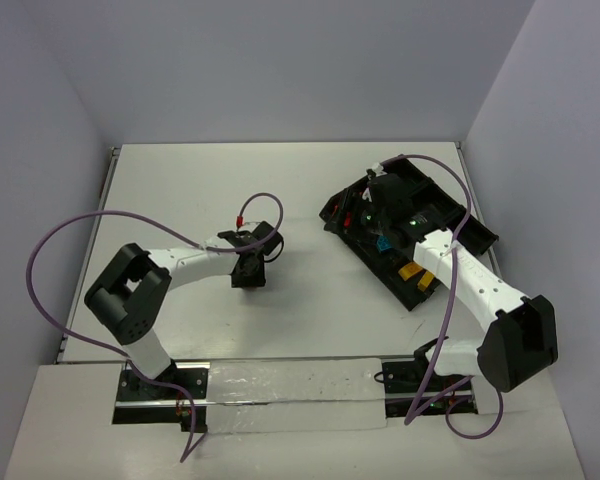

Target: Sort the legos into containers by color

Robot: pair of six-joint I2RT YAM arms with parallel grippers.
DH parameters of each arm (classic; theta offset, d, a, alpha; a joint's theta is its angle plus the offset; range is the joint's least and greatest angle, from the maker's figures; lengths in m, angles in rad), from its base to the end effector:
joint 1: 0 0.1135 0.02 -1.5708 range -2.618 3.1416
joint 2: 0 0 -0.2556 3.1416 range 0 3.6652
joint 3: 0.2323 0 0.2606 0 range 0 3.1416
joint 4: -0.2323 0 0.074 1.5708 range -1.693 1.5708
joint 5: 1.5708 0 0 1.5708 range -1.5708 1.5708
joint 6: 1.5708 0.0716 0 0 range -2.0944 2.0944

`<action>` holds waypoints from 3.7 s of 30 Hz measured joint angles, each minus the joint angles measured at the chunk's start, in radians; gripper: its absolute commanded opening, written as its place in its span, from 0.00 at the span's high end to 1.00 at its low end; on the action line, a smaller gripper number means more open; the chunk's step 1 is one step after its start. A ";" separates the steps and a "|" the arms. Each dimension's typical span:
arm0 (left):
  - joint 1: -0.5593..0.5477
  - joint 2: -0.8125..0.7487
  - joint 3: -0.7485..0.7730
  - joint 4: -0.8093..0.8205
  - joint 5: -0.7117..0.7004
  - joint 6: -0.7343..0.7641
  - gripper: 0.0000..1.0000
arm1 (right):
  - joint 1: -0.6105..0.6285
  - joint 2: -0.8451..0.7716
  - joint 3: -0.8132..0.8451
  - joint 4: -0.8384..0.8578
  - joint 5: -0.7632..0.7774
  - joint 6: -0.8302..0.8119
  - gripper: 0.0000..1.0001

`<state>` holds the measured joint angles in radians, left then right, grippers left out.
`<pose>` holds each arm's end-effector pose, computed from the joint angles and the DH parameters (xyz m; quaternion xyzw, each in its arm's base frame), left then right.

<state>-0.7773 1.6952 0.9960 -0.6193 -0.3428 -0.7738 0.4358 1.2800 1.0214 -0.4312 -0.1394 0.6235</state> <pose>0.2448 -0.2071 0.1129 -0.0197 0.9776 0.0340 0.2070 0.2850 0.1437 0.2593 0.0550 0.9012 0.2693 0.3352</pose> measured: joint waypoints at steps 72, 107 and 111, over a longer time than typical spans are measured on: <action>0.000 -0.394 0.084 0.048 0.390 0.236 1.00 | 0.155 0.263 0.027 0.384 -0.551 0.231 0.48; 0.000 -0.402 0.084 0.047 0.414 0.344 0.39 | 0.156 0.246 -0.006 0.334 -0.527 0.179 1.00; 0.000 -0.402 0.084 0.048 0.437 0.359 0.36 | 0.156 0.245 -0.006 0.333 -0.532 0.176 1.00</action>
<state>-0.7776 1.2934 1.0801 -0.5717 0.0939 -0.4144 0.5915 1.5253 1.0153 -0.0978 -0.6711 0.7993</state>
